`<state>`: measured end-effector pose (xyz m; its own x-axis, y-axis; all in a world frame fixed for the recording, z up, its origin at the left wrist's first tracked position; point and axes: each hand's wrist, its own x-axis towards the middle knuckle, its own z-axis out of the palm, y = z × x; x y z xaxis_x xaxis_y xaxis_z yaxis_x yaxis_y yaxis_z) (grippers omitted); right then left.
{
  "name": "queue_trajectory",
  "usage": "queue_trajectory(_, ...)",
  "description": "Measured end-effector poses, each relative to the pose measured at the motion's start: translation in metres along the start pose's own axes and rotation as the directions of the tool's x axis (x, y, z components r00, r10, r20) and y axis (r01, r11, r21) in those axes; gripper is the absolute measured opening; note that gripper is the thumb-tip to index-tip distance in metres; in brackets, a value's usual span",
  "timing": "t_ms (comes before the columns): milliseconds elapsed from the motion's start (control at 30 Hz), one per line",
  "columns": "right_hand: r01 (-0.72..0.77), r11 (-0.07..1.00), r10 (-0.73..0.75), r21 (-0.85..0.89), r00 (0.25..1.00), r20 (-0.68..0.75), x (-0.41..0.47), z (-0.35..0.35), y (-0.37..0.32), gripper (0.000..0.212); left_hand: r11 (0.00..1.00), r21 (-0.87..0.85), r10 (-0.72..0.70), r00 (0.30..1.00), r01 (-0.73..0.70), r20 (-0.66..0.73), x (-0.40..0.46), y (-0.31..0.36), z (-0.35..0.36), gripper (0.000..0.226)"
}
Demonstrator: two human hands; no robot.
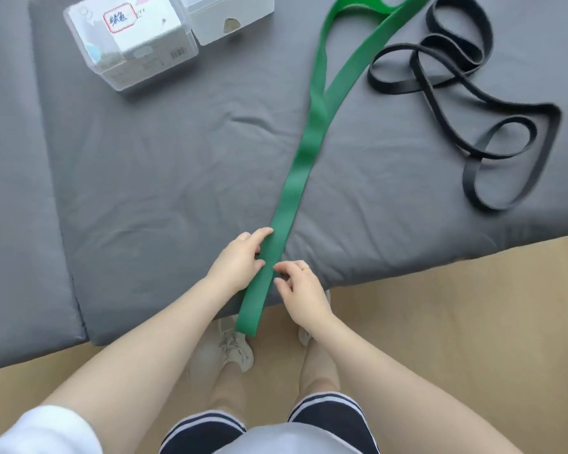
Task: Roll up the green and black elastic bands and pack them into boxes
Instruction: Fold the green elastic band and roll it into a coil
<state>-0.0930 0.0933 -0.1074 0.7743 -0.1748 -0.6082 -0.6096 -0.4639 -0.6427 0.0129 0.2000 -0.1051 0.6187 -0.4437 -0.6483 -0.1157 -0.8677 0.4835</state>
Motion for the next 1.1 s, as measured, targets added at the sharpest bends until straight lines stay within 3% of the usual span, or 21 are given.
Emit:
queue_trajectory(167,-0.076,0.985,0.099,0.153,0.984,-0.15,-0.005,0.025,-0.002,0.034,0.98,-0.143,0.125,0.989,-0.135,-0.075,-0.01,-0.023,0.008,0.021)
queue_trajectory(267,-0.03,0.994,0.046,0.103,0.987,-0.157,-0.017,0.036,0.003,0.041,0.957,-0.135,0.262,0.965,-0.258,0.011,-0.026,-0.039,0.011,0.03)
queue_trajectory(333,-0.043,0.994,0.059,0.097,0.984,-0.171,-0.028,0.045,0.006,0.042,0.944,-0.015,0.331,0.941,-0.331,0.069,-0.035,-0.05,0.014,0.04)
queue_trajectory(400,-0.065,0.985,0.09,0.158,0.983,-0.159,-0.039,0.056,0.008,0.038,0.928,0.136,0.338,0.938,-0.346,0.077,-0.037,-0.058,0.017,0.045)
queue_trajectory(500,-0.083,0.959,0.128,0.271,0.98,-0.153,-0.051,0.077,0.007,0.024,0.918,0.177,0.351,0.935,-0.356,0.059,-0.031,-0.06,0.018,0.045)
queue_trajectory(600,-0.156,0.88,0.258,0.449,0.95,-0.175,-0.048,0.091,0.007,0.021,0.894,0.176,0.412,0.91,-0.413,0.045,-0.024,-0.065,0.018,0.043)
queue_trajectory(700,-0.19,0.732,0.393,0.654,0.902,-0.178,-0.04,0.1,0.007,0.02,0.864,0.126,0.49,0.872,-0.488,0.018,-0.023,-0.073,0.02,0.045)
queue_trajectory(800,-0.193,0.631,0.459,0.752,0.874,-0.161,-0.039,0.1,0.006,0.024,0.848,0.108,0.523,0.852,-0.52,-0.001,-0.028,-0.073,0.023,0.038)
queue_trajectory(867,-0.175,0.638,0.46,0.75,0.868,-0.188,-0.039,0.096,0.005,0.026,0.837,0.148,0.533,0.846,-0.526,-0.004,-0.032,-0.071,0.026,0.03)
queue_trajectory(1000,-0.258,0.713,0.508,0.651,0.831,-0.227,-0.035,0.093,0.001,0.023,0.699,0.344,0.672,0.741,-0.628,-0.013,-0.034,-0.07,0.028,0.016)
queue_trajectory(1100,-0.281,0.718,0.534,0.637,0.809,-0.245,-0.032,0.09,-0.001,0.013,0.598,0.346,0.752,0.656,-0.723,0.07,-0.038,-0.08,0.028,0.022)
